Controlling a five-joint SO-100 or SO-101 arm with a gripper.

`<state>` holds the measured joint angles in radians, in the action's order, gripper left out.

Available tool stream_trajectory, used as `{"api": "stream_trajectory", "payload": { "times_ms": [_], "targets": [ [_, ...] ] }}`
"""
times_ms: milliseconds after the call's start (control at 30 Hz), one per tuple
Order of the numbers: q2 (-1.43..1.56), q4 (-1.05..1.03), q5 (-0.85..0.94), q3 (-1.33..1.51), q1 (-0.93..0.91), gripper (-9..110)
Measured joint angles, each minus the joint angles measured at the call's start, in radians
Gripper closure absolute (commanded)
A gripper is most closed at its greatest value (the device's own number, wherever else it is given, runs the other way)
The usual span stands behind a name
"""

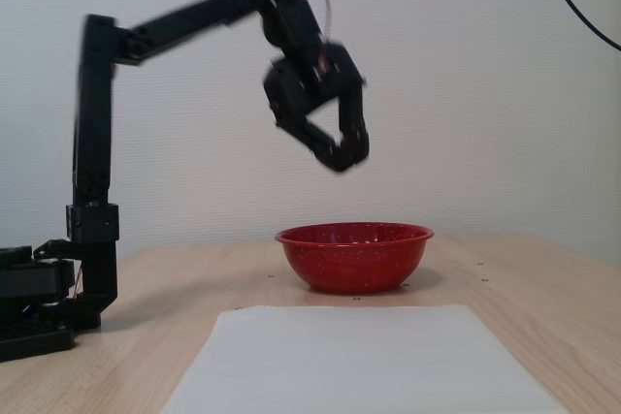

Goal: Grasp the red cube and put it in the red bowl.

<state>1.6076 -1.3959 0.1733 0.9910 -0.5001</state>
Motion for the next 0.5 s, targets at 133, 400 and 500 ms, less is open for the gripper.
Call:
{"api": "stream_trajectory", "payload": {
  "times_ms": [133,400,500],
  "targets": [
    [0.067,-0.003,-0.002,0.097,0.061,101],
    [0.249,0.067,-0.054,0.337,0.206,101],
    [0.354,0.123,-0.081,0.454,0.258,101]
  ]
}}
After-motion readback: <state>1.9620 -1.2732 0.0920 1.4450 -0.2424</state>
